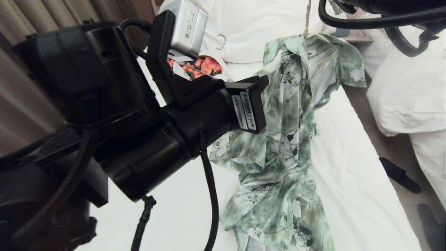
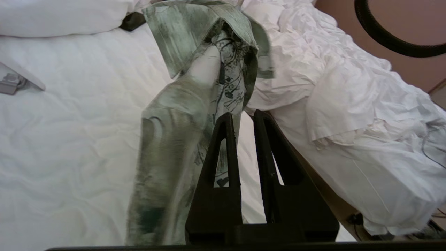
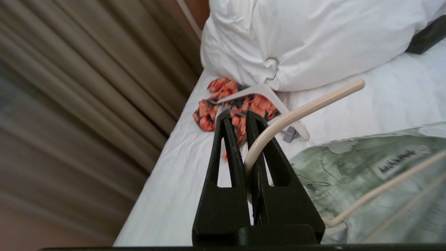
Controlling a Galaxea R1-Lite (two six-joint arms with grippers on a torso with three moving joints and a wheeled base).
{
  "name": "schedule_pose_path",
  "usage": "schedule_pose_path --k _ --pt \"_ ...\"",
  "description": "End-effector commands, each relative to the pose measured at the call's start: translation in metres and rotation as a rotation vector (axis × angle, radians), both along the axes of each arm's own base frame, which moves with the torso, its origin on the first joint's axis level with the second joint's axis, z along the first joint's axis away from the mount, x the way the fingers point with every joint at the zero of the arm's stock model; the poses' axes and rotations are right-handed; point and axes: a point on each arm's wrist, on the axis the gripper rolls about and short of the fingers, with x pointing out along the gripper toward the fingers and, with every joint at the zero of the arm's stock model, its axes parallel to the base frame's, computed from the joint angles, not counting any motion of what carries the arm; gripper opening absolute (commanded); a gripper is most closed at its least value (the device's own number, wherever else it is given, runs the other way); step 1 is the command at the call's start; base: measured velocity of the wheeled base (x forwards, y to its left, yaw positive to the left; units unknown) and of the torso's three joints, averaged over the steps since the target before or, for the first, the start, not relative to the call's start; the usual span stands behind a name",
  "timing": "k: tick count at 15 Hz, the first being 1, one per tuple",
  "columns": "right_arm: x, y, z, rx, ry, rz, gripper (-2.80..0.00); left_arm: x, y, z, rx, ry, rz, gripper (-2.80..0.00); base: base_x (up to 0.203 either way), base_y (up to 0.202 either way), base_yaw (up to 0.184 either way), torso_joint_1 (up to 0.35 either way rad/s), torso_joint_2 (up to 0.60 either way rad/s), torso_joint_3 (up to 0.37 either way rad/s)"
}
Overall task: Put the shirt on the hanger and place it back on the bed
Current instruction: Take the clothes hanger out of the clothes
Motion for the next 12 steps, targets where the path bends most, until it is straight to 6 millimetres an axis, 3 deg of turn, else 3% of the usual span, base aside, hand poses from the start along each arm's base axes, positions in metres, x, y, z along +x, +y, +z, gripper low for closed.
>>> schedule_pose_path --k 1,6,10,12 --pt "0.004 0.007 -0.005 0.003 0.008 -0.008 -2.80 0.007 -0.016 -0.008 0.015 0.014 0.000 -2.80 0.000 0.000 0.000 0.000 0.00 0.000" --pt "0.002 0.021 -0.008 0.041 0.004 -0.027 -2.80 0.006 -0.046 -0.009 0.008 0.011 -0.049 -2.80 0.000 0.000 0.000 0.000 0.00 0.000" --pt "0.007 0.027 -0.013 0.033 0.012 -0.023 -2.80 0.000 -0.086 -0.021 0.014 0.032 -0.049 -2.80 0.000 0.000 0.000 0.000 0.00 0.000" --pt "0.012 0.024 -0.013 0.036 0.014 -0.038 -2.80 0.002 -0.090 -0.019 0.000 0.033 -0.041 -2.80 0.000 0.000 0.000 0.000 0.00 0.000"
